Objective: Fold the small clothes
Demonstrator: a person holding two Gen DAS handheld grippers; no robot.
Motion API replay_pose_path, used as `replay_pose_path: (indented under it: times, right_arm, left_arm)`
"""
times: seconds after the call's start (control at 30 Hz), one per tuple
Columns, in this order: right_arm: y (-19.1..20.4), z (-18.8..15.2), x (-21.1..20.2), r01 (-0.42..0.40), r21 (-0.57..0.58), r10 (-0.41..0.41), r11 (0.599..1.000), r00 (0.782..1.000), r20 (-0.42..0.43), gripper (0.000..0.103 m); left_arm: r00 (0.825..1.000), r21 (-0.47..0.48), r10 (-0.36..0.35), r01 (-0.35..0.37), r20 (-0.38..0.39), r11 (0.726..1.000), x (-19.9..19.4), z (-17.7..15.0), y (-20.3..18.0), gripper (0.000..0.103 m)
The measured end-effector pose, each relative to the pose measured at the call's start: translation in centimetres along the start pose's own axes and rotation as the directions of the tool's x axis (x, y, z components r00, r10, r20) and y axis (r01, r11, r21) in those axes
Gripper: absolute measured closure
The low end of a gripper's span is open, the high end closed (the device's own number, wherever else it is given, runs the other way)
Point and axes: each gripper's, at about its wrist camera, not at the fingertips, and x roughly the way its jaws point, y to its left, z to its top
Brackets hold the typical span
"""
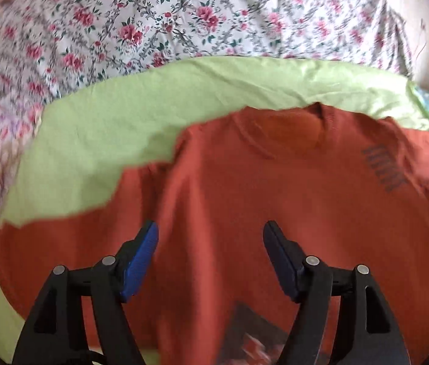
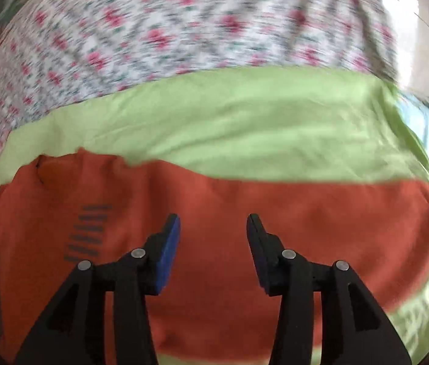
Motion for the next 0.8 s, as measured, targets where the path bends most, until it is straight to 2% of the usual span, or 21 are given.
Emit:
replay_pose_path:
  times: [0.1,0.2,0.3,0.47,0.63,0.73,0.8]
  right_arm:
    - [-6.5,-1.9,-2.3,0.082,0.130,-0.082,0.988,0.997,-0.009,0.056]
    - [-13.0,-3.2,-4.3,0.157,0.276,-0.159,0.948,0.987,-0.015,0.056]
    - [-17.2,-3.1,-5.1,0.193,0.363,-0.205,0.911,0.979,-0.007,0.056]
    - [-20.7,-1.9,-4.6,0.216,0.449,-0.245,0.867,0.969,0.007,0.056]
    - [-23.2,-1.4,-3.3,0.207,0.515,-0.245,0.832,0.970,0.005,0.056]
    - [-24.7,-1.2,-2.3,0.185,0.574,-0.231,0.798,0.973,0.008,0.056]
    - [-25.4,-1.2,-2.4,0.144,0.615,-0.216,0.775,0.976,0.043,0.058]
  left_arm:
    - [0.999,-0.029,-0.044,0.044,-0.003,0.999,-1.1,-2.4,-1.7,0.030]
    - [0.998,-0.051,-0.057,0.057,-0.007,0.997,-1.7,-4.4,-3.2,0.030]
    - [0.995,-0.084,-0.096,0.094,-0.021,0.992,-1.8,-5.6,-4.2,0.029]
    - [0.992,-0.105,-0.118,0.112,-0.050,0.988,-1.4,-7.1,-5.9,0.029]
    - [0.989,-0.103,-0.122,0.113,-0.079,0.988,-1.0,-8.1,-6.9,0.029]
    - [0.988,-0.101,-0.123,0.113,-0.096,0.988,-0.7,-8.6,-7.4,0.029]
    - [0.986,-0.100,-0.128,0.118,-0.103,0.988,-0.6,-9.0,-7.6,0.029]
